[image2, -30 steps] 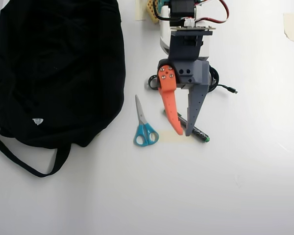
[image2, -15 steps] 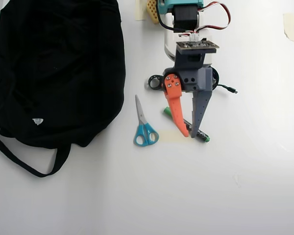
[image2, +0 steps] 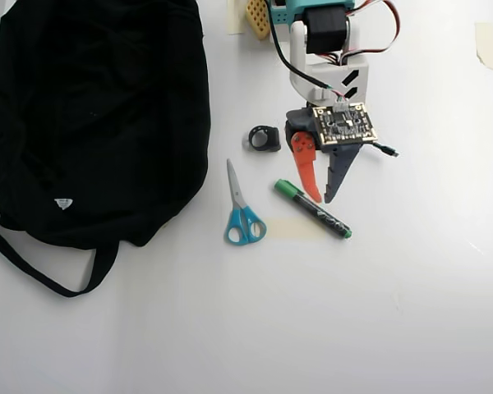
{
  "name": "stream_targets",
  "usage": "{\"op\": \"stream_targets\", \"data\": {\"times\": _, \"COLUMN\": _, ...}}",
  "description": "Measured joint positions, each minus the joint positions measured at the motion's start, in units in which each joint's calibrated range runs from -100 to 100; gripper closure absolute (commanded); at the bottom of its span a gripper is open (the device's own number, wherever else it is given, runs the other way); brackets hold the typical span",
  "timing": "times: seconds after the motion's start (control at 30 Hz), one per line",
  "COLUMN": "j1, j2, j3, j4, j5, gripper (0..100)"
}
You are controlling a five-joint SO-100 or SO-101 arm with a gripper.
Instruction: Put the green marker into the black bag
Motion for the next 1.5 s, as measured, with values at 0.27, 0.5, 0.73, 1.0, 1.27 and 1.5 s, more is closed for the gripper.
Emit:
{"op": "stream_targets", "data": {"times": 0.27, "j1": -3.0, "j2": 0.0, "j3": -4.1, "j4": 14.4, "j5": 0.0, "gripper": 98}}
{"op": "stream_targets", "data": {"times": 0.5, "j1": -5.3, "j2": 0.0, "j3": -4.2, "j4": 23.2, "j5": 0.0, "gripper": 98}}
{"op": "stream_targets", "data": {"times": 0.73, "j1": -5.5, "j2": 0.0, "j3": -4.2, "j4": 27.3, "j5": 0.0, "gripper": 98}}
{"op": "stream_targets", "data": {"times": 1.0, "j1": -5.5, "j2": 0.0, "j3": -4.2, "j4": 27.6, "j5": 0.1, "gripper": 98}}
{"op": "stream_targets", "data": {"times": 1.27, "j1": -5.1, "j2": 0.0, "j3": -4.2, "j4": 27.7, "j5": 8.1, "gripper": 98}}
{"op": "stream_targets", "data": {"times": 1.5, "j1": -4.6, "j2": 0.0, "j3": -4.2, "j4": 27.7, "j5": 13.4, "gripper": 98}}
